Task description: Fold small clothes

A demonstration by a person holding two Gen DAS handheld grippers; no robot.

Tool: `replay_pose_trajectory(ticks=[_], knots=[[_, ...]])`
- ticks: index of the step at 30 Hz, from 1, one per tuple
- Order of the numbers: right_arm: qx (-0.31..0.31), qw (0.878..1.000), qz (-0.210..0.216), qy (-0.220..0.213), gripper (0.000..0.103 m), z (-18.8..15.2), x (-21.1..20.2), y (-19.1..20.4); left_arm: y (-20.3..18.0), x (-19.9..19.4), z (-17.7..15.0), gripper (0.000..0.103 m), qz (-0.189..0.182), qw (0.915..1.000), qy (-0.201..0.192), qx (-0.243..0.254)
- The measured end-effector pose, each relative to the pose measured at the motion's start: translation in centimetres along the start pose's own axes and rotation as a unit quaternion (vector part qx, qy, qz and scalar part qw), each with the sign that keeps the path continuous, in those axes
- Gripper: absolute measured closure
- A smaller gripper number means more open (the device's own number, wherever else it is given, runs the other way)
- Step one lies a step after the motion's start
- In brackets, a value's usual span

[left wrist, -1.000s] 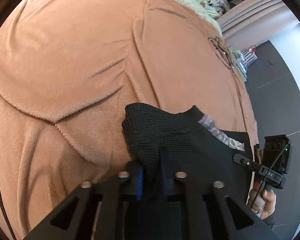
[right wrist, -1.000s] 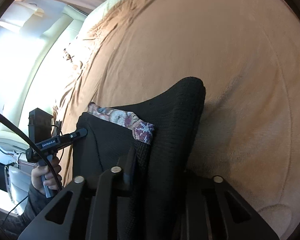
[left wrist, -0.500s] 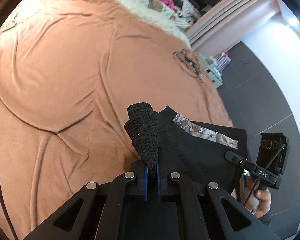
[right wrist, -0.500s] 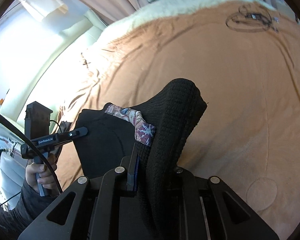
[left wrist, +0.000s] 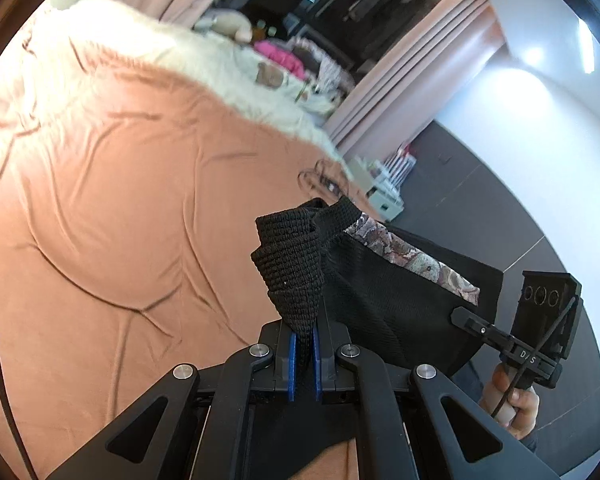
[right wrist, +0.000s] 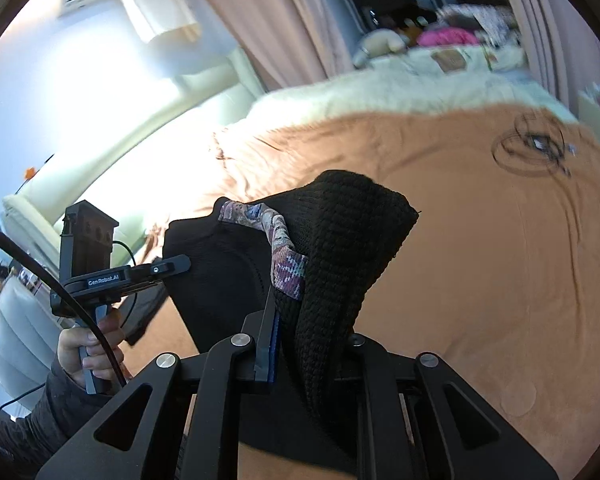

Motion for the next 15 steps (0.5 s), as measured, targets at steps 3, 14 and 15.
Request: replay_pose_trajectory(ticks=[3,14,15], knots=[[-0.023,1.000,0.006,-0.018,0.092,-0.5,-2.6,2.7,-0.8,-3.0,0.7,0.097,0.001,0.9997,-0.023,0.008],[-0.097,0.994,0.036,-0.047,0.092,-1.8,-4.8,11.4,-0.4,-15.2,1.7,0.097,0.025,0.9942,-0.103,0.019],[-0.102,0.993,0.042,-0.047,0.092,-2.0,-4.9,12.4,-0.1,-16.2,1.6,0.097,0.028,0.9934,-0.109,0.019]])
Point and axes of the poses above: each gripper's, at about its wrist camera, not at the fingertips, and x roughly the way its jaws point, y to its left, z to its top, the point moved 2 cm from there along x, roughly the way its jaws point, and after that the axes turned 5 degrees about -z, right-handed, at the moved point
